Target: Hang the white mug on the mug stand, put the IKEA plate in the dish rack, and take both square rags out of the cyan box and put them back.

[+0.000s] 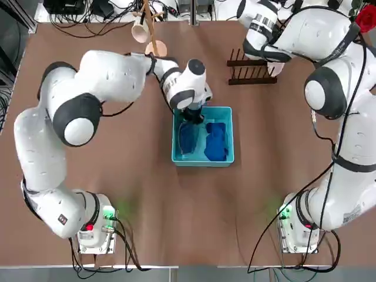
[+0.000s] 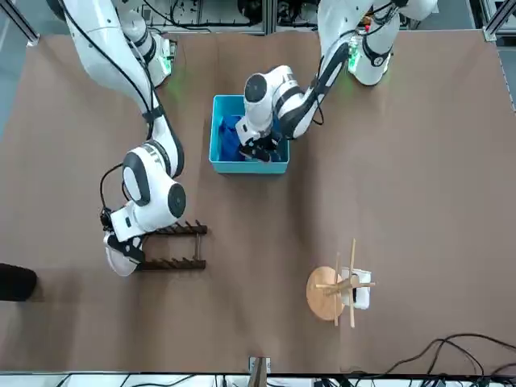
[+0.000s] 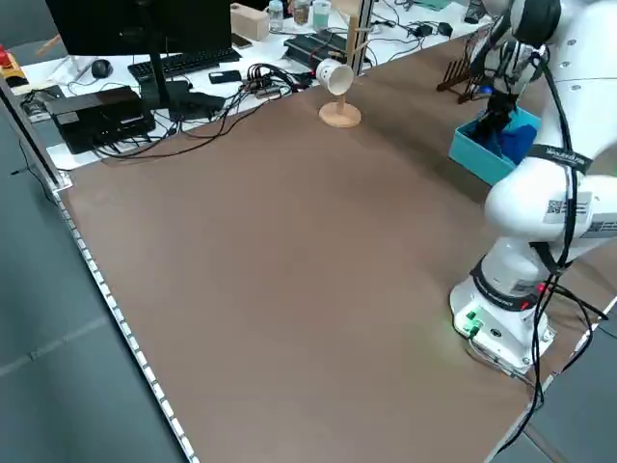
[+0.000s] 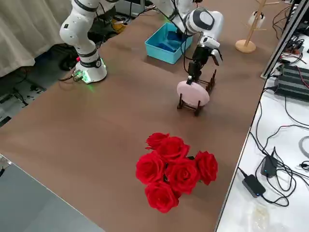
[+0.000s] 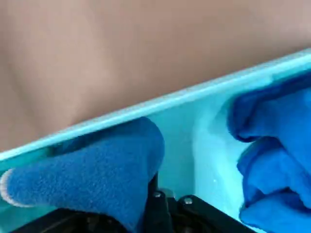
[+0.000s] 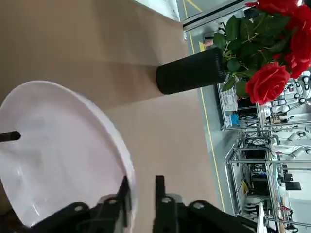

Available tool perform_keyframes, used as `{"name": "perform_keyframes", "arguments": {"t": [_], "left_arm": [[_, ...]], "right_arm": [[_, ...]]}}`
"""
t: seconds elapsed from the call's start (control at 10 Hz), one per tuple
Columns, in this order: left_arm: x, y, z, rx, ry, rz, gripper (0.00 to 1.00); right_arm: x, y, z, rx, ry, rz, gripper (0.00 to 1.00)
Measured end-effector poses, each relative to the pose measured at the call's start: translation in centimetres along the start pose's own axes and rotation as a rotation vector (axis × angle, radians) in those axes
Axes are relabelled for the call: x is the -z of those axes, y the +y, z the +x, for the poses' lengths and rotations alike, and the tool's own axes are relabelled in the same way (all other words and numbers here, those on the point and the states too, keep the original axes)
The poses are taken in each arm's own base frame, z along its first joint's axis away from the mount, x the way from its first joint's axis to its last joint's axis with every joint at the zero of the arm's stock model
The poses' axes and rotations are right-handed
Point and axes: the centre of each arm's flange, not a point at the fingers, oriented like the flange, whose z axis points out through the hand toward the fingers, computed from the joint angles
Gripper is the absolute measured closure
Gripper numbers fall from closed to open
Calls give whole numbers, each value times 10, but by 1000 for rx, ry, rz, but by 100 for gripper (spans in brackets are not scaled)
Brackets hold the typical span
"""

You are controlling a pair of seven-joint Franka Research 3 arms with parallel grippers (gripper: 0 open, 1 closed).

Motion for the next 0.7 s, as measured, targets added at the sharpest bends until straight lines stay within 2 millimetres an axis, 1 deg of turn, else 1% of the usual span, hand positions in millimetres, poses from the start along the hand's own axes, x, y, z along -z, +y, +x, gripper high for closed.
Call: {"name": "perform_keyframes", "arguments": {"t": [0.1, 0.2, 0.3, 0.4, 0.5, 0.6, 0.7], "left_arm": [[22, -2, 3, 3, 24, 2, 93], [44, -7, 5, 1, 38, 12, 93], [67, -13, 7, -10, 44, 31, 93], [96, -23, 8, -17, 52, 54, 93], [127, -43, 11, 1, 56, 61, 93], [156, -78, 18, 52, 46, 55, 93], [177, -123, 28, 102, 33, 54, 93]], "right_arm": [[-1, 0, 0, -1, 0, -2, 50], [-1, 1, 1, -1, 1, -4, 36], [-1, 2, 2, 5, 2, -5, 19], [1, 5, 5, 19, 5, -2, 3], [6, 12, 11, 36, 11, 7, 0], [13, 23, 20, 40, 5, 32, 0], [23, 38, 28, 30, -12, 78, 0]]}}
